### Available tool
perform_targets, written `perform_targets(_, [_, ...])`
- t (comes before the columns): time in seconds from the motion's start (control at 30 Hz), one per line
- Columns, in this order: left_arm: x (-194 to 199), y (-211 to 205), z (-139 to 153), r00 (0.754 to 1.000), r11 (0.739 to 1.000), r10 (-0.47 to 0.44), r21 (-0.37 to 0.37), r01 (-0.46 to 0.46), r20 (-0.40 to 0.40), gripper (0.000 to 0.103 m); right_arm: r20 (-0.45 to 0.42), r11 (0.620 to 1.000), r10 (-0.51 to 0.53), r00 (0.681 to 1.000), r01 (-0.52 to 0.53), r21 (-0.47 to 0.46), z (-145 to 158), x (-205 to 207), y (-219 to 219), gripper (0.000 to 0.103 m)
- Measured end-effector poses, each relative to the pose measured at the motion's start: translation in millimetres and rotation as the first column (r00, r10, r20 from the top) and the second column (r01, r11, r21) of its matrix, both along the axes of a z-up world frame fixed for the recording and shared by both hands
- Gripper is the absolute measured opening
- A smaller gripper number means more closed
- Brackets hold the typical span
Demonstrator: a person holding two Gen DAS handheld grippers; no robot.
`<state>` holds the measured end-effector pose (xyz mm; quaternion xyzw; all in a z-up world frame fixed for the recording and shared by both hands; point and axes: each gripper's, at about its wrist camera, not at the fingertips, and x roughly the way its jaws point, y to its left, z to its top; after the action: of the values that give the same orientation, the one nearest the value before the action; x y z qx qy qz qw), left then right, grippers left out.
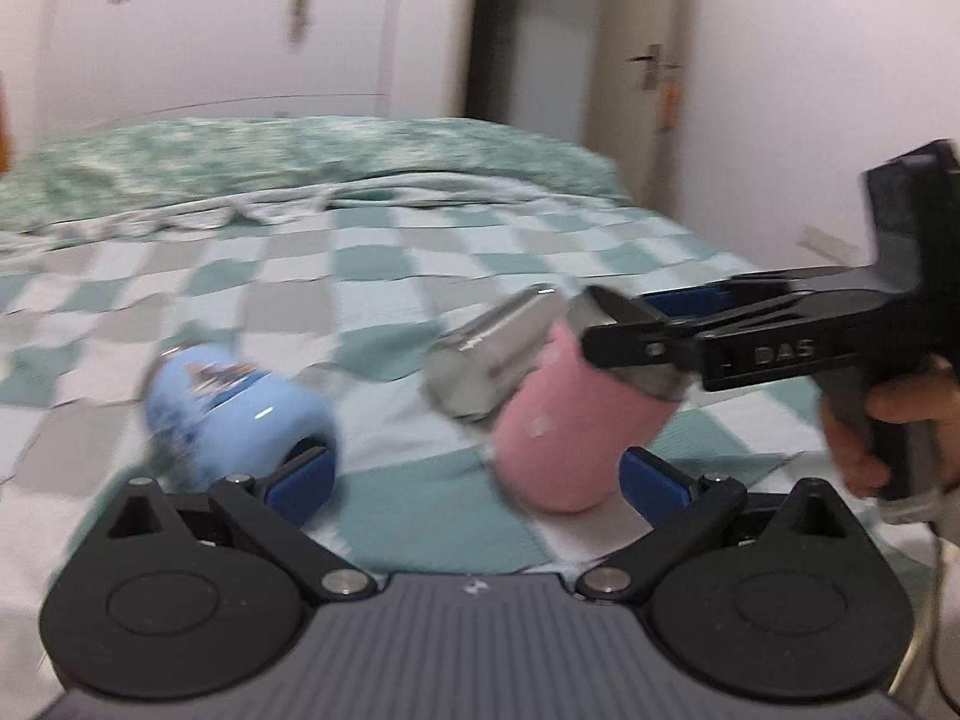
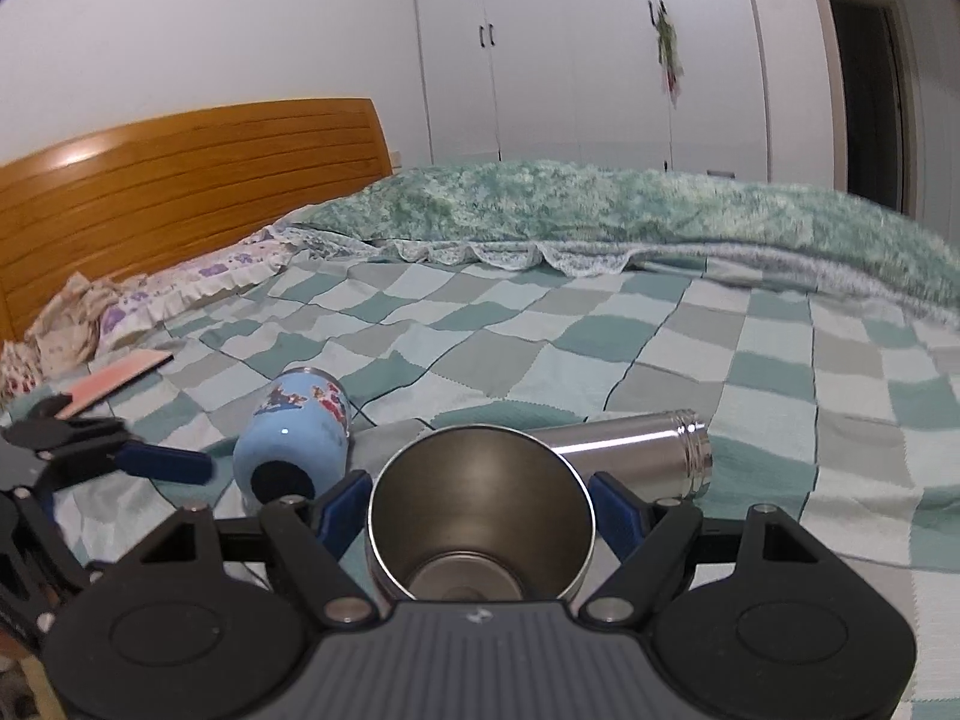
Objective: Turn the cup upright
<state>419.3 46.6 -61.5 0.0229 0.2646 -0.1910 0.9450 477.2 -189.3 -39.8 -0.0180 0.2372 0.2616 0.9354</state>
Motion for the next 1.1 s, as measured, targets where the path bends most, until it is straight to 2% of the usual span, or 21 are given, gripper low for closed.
perform_targets(0.2, [-12,-2,-2,0.999,0.999,0.041,-0.011,-0.041,-0.006,0.103,0.106,0.987,0.057,0.993,-0.04,-0.153,0,-24,31,0.078])
perform_targets(0.33, [-10,-8,-8,0.997,0.997,0.075,-0.004,-0.075,-0.035,0.103,0.124,0.979,0.072,0.99,-0.046,-0.2,2,-28,44,0.078])
perform_targets(0.43, [-11,-10,-9,0.991,0.992,0.122,-0.019,-0.123,-0.052,0.103,0.081,0.986,0.063,0.995,-0.049,-0.158,9,-17,44,0.081])
perform_targets(0.5, [-16,-9,-7,0.988,0.989,0.144,-0.038,-0.146,-0.052,0.103,0.044,0.994,0.032,0.998,-0.027,-0.11,18,-12,39,0.093])
perform_targets(0.53, [-19,-9,-5,0.988,0.987,0.149,-0.048,-0.151,-0.048,0.103,0.047,0.996,0.025,0.999,-0.021,-0.087,22,-14,35,0.093])
perform_targets(0.6, [-27,-10,1,0.988,0.987,0.147,-0.062,-0.149,-0.034,0.103,0.055,0.997,0.019,0.998,-0.015,-0.071,29,-25,28,0.093])
perform_targets(0.73, [-46,-18,12,0.984,0.984,0.174,-0.043,-0.173,0.023,0.103,0.072,0.999,0.002,0.997,0.002,-0.051,39,-52,9,0.094])
perform_targets(0.87, [-66,-24,28,0.971,0.974,0.223,-0.06,-0.218,0.082,0.103,0.102,0.999,-0.029,0.994,0.031,-0.015,49,-83,-17,0.1])
perform_targets(1.1, [-121,-28,56,0.939,0.955,0.294,-0.092,-0.282,0.179,0.103,0.095,0.998,-0.051,0.994,0.048,0.033,61,-133,-50,0.1])
